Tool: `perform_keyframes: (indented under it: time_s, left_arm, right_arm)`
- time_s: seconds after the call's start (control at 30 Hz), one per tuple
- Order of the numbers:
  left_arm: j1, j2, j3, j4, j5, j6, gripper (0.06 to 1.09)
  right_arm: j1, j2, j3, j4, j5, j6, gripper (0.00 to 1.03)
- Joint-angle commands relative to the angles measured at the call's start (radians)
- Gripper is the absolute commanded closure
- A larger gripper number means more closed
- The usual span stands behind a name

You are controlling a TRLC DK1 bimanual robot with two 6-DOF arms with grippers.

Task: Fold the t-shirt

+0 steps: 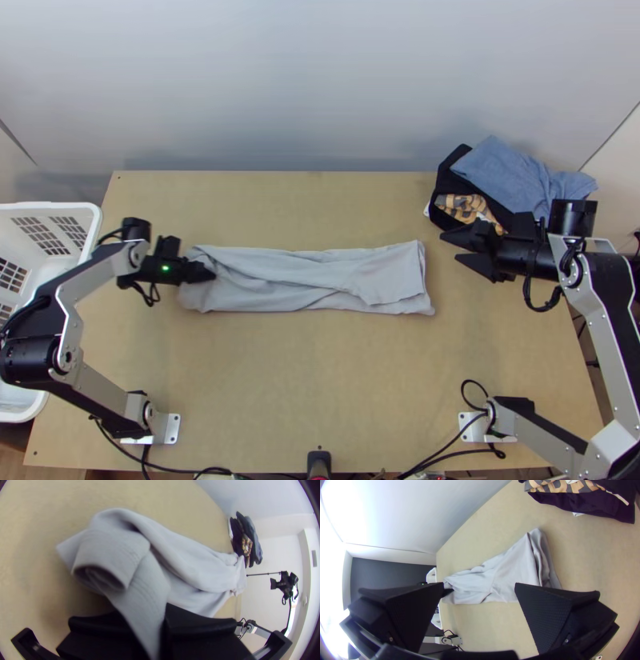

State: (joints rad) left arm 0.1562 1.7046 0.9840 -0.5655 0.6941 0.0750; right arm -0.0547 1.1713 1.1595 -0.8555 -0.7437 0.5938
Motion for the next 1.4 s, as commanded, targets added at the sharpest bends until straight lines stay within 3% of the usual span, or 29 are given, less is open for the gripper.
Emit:
perform_keyframes:
  time_s: [0.0,0.23,0.4,0.47,0.63,0.9,1.2,1.37]
  left_arm:
    - [0.218,-0.014,0.11,-0.142,-0.027,0.129,1.05]
    - [0.536,0.061,0.392,-0.407,-0.093,0.384,1.05]
    - [0.52,0.004,0.559,-0.642,-0.093,0.387,1.05]
    - [0.433,-0.089,0.559,-0.656,-0.094,0.342,1.05]
    - [0.105,-0.238,0.594,-0.656,-0.094,0.103,1.05]
    - [-0.36,-0.149,0.607,-0.548,-0.16,-0.181,1.05]
    - [-0.59,0.072,0.601,-0.378,-0.205,-0.311,1.05]
    - [-0.662,0.188,0.657,-0.35,-0.219,-0.33,1.05]
  right_arm:
    - [0.006,-0.038,-0.063,0.001,0.001,-0.026,0.04]
    - [0.001,-0.045,-0.11,0.024,0.001,-0.043,0.04]
    - [0.007,-0.055,-0.147,0.05,0.001,-0.043,0.04]
    - [0.018,-0.061,-0.172,0.067,0.001,-0.046,0.04]
    - [0.026,-0.067,-0.196,0.076,0.0,-0.048,0.04]
    - [0.013,-0.073,-0.17,0.076,0.001,-0.054,0.04]
    - [-0.017,-0.079,-0.132,0.072,0.0,-0.065,0.04]
    - [-0.017,-0.088,-0.139,0.067,0.0,-0.065,0.04]
